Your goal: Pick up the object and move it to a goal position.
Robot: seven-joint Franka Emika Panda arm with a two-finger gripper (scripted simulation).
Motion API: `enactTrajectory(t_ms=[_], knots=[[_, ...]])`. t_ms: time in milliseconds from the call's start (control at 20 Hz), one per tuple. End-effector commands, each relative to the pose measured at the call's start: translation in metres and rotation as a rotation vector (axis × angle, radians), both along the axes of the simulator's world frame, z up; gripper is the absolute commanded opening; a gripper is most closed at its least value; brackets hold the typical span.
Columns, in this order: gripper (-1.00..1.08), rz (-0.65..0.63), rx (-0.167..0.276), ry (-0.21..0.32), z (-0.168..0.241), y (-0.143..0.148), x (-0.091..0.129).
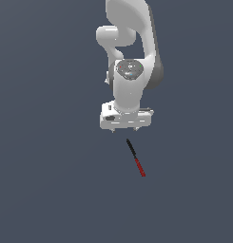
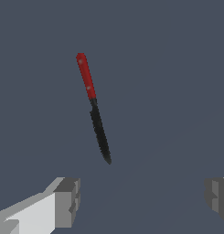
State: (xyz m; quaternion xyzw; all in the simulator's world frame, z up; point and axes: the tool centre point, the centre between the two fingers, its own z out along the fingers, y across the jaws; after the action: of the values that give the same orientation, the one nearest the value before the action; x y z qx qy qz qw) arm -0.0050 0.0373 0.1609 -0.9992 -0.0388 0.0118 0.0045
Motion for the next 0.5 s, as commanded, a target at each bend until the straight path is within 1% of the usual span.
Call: enactTrajectory(t_ms=[0, 450], knots=[[1.00, 0.000, 0.000, 0.000, 0.0000, 0.0000, 0.0000], [1.00, -0.039, -0.004, 0.014, -0.0074, -0.0096, 0.0003]])
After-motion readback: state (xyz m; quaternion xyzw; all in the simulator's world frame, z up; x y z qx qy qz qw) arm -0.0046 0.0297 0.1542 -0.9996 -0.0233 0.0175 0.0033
